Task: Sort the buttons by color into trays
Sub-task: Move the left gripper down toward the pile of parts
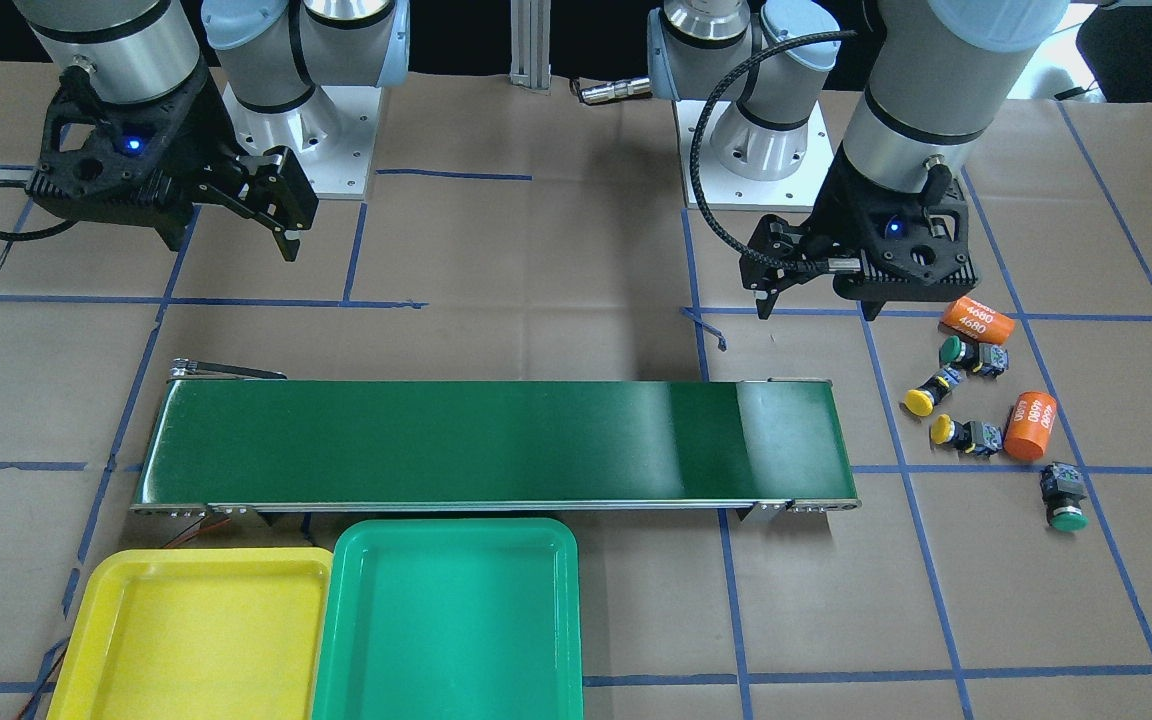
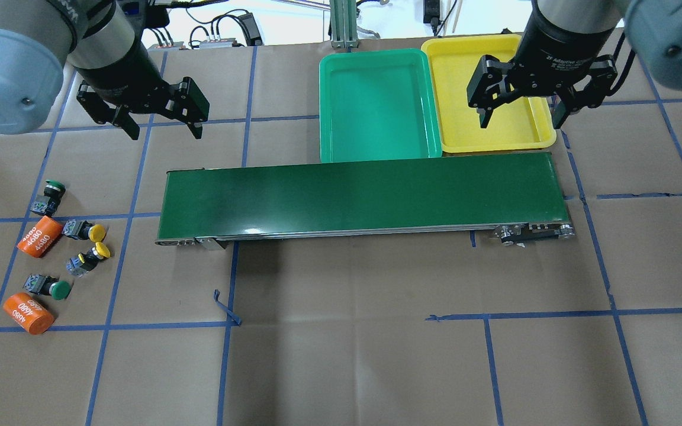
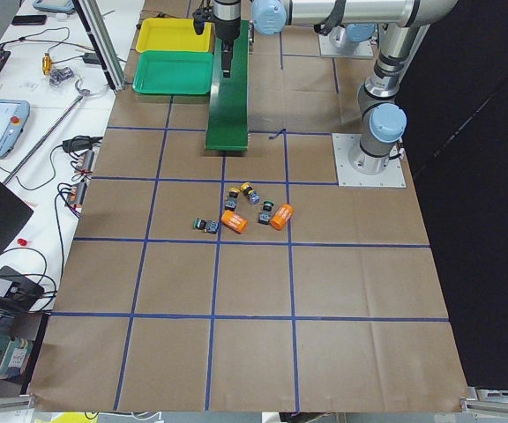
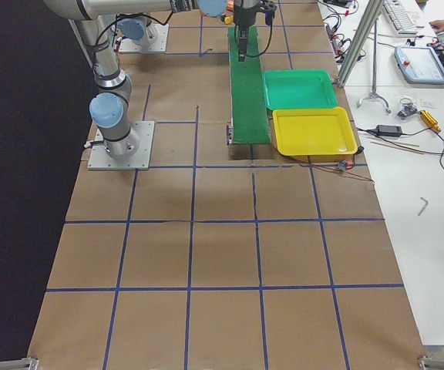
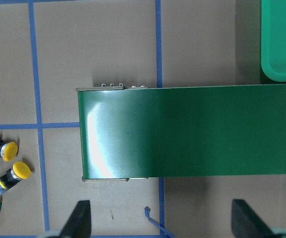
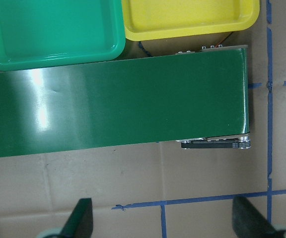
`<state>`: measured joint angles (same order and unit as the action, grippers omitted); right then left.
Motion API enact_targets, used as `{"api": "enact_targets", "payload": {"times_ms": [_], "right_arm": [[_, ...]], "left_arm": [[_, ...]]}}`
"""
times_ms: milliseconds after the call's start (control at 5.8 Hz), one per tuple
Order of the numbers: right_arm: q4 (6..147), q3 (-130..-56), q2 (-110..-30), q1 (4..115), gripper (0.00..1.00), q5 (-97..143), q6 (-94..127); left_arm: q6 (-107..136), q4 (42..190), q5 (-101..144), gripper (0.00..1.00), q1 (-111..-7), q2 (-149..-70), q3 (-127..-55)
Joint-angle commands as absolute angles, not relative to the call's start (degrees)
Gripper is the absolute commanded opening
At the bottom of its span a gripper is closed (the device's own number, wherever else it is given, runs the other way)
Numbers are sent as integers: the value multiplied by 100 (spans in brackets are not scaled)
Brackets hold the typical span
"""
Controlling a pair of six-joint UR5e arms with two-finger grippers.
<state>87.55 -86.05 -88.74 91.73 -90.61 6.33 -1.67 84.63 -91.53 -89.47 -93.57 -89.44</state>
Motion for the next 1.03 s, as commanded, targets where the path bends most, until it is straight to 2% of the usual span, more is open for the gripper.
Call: {"api": "enact_targets", "payload": {"times_ms": [0, 172, 345, 690, 862], "right_arm": [[8754, -8622, -8912, 9176, 100, -9062, 633], [8754, -8631, -8912, 9176, 100, -9062, 633], [8754, -8631, -8912, 9176, 100, -9062, 633], [8754, -8631, -8921, 9184, 100, -9062, 633], [8754, -8631, -8912, 9185, 100, -9035, 633]], "left_arm": [[-89, 8507, -9176, 98, -8947, -9256, -8973], [-184, 8499, -9167, 98, -8869, -9255, -8982], [-385, 8543, -9106, 98, -8337, -9229, -8982], [-2374, 8822, -9140, 98, -7152, -9028, -9035], [-3348, 8833, -9097, 98, -6406, -9009, -9322]]}}
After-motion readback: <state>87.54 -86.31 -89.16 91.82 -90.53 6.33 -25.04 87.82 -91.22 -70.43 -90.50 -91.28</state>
